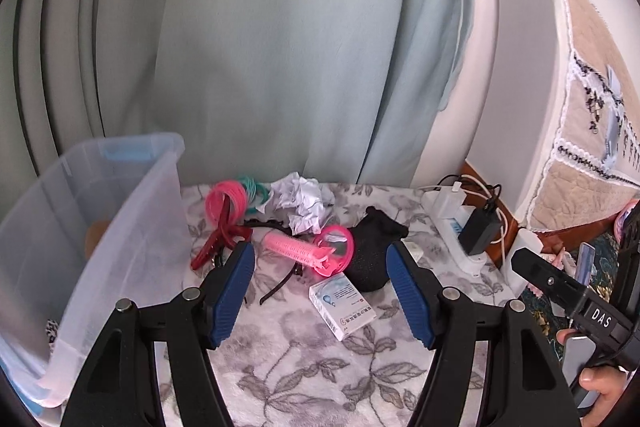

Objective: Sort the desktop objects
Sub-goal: 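Move both open tools back over the cluttered table, then lower the right tool onto the black glove while the left tool reaches the pink hair roller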

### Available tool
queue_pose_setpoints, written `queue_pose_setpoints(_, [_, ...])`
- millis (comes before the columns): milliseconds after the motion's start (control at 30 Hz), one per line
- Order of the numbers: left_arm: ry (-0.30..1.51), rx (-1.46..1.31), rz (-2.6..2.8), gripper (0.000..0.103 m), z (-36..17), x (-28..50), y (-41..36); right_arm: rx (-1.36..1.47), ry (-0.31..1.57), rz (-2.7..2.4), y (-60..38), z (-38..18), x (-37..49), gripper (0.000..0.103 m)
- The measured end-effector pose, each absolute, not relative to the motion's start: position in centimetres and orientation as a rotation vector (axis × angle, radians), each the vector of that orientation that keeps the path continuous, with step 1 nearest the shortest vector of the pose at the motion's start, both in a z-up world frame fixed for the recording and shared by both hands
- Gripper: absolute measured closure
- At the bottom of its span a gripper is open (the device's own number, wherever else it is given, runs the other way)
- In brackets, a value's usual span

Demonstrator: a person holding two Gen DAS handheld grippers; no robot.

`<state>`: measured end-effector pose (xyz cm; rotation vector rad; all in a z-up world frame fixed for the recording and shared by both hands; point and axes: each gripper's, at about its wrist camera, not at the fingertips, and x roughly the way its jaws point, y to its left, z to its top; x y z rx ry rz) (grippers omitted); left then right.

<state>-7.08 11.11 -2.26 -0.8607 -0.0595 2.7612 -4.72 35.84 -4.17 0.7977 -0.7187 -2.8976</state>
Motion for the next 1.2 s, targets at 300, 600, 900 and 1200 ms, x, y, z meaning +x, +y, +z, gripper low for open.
queue_pose_setpoints(300, [-0.042, -0.966, 2.719, 0.034, -5.2, -10.2, 12.0, 0.938, -0.8, -2.841, 36.6, -7.2, -7.9, 0.006])
queue_pose_setpoints(600, [0.04, -1.032, 2.667, 0.034, -7.9, -13.7, 13.9, 1.022, -0.79, -2.749, 35.4, -8.9, -12.0, 0.023])
queue_pose_setpoints(900, [0.098, -1.109, 2.62, 0.034, -11.0, -16.9, 15.3, 1.08, -0.754, -2.703, 34.6, -10.2, -16.0, 0.036])
queue_pose_setpoints(1200, [0.026, -1.155, 2.625, 0.055, -12.4, -18.9, 14.6, 1.115, -0.72, -2.685, 33.9, -11.1, -19.0, 0.042])
